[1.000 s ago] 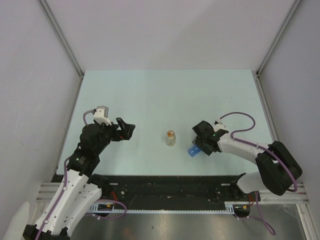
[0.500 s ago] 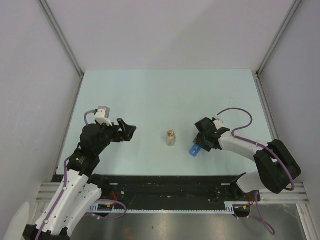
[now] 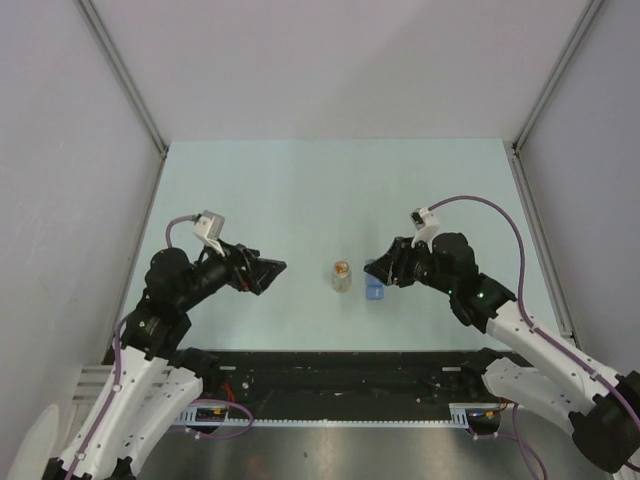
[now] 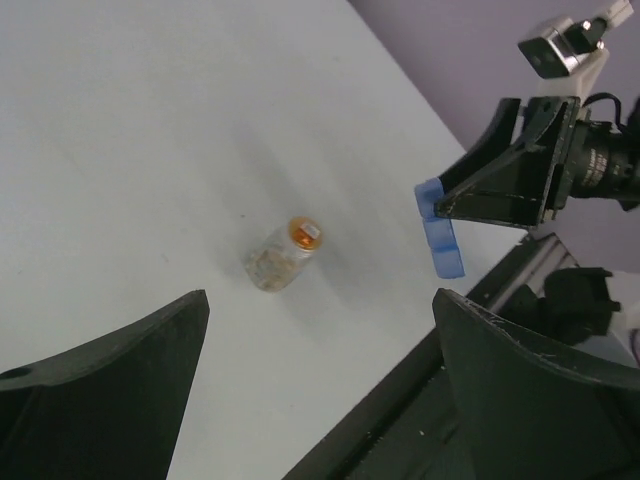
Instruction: Sort the pills into containers
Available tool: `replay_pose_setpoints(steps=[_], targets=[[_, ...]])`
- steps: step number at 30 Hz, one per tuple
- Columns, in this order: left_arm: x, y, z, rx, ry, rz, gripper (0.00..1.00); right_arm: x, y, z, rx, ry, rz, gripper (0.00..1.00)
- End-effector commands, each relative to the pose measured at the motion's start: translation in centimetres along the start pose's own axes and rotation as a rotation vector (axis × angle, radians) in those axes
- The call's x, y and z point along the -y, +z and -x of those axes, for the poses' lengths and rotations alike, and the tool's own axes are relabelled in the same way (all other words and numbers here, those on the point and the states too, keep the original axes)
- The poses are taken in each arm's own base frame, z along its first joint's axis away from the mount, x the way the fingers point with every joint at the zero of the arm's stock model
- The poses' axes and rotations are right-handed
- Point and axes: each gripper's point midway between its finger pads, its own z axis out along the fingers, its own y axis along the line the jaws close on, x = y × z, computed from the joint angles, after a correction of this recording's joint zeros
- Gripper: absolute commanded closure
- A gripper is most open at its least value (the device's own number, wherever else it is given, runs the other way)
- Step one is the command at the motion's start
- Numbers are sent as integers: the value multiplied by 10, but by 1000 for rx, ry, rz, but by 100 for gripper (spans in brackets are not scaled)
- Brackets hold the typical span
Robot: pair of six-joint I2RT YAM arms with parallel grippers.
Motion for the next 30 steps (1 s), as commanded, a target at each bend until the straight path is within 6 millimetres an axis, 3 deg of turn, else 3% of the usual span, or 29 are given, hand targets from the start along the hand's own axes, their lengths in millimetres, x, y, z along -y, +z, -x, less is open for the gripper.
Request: replay_pose_setpoints(steps=[1, 2, 3, 4, 7, 12, 18, 21, 26, 30], targets=[[51, -16, 20, 20, -9, -187, 0, -85, -29, 15, 44, -273, 428, 100], [58, -18, 22, 14, -17, -214, 0, -89, -30, 15, 44, -293, 427, 100], [63, -18, 22, 4, -37, -233, 0, -106, -35, 9, 33, -334, 465, 100], [67, -17, 21, -14, -48, -246, 0, -102, -33, 4, 27, -404, 429, 100], [83, -19, 24, -44, -79, -300, 1, -126, -40, -11, 41, -567, 456, 100], [107, -23, 20, -107, -116, -384, 5, -159, -57, -19, 116, -718, 532, 100], [131, -19, -8, -244, -147, -460, 20, -168, -61, -10, 257, -924, 450, 100], [145, -15, -22, -301, -138, -480, 22, -173, -61, -18, 268, -1010, 447, 100], [154, -3, -30, -333, -123, -461, 27, -189, -66, -21, 305, -1040, 500, 100], [156, 0, -33, -353, -123, -460, 40, -191, -68, -23, 312, -1060, 498, 100]])
